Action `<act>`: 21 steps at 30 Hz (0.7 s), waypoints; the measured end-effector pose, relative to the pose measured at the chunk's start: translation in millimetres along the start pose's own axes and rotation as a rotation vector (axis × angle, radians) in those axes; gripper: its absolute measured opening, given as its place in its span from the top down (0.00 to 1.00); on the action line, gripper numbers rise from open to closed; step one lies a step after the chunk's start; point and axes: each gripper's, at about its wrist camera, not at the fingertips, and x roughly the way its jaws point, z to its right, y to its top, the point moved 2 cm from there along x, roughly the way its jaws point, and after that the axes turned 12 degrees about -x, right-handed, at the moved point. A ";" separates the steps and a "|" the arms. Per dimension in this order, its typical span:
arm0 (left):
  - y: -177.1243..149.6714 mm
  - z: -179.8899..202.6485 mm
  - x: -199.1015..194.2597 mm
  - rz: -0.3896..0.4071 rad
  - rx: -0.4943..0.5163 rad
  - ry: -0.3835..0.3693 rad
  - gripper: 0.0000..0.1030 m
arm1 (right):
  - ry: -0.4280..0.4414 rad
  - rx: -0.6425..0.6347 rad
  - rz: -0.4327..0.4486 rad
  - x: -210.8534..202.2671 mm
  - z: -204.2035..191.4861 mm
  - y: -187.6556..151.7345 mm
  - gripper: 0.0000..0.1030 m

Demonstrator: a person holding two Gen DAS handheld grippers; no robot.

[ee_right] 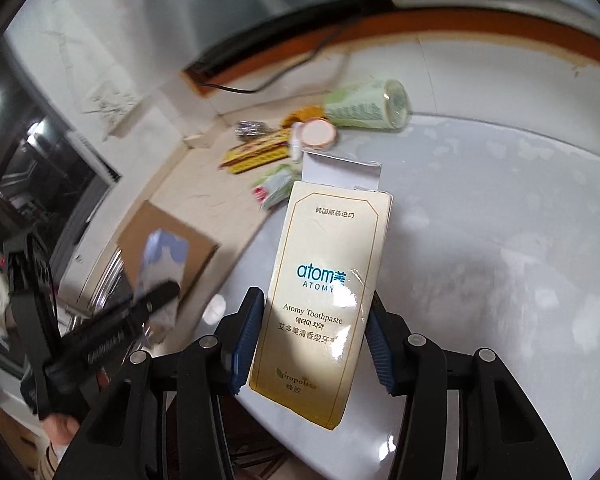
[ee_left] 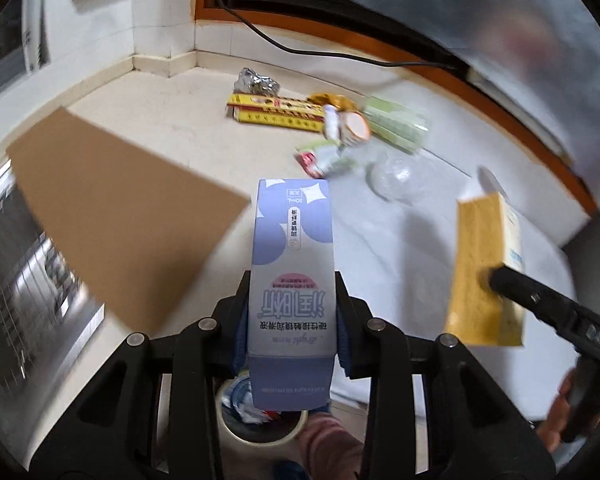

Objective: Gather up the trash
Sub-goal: 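Carry both boxes down over the floor bin and open both tools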

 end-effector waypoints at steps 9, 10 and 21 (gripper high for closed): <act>-138.4 -47.1 -63.4 0.094 0.018 0.031 0.70 | -0.042 -0.287 0.164 -59.9 -112.2 -108.7 0.53; -149.7 -52.2 -64.2 0.094 0.020 0.039 0.70 | -0.047 -0.318 0.171 -61.5 -122.5 -122.2 0.53; -243.3 -100.7 -37.0 0.034 0.022 0.138 0.70 | -0.042 -0.441 0.014 -3.9 -181.0 -243.7 0.53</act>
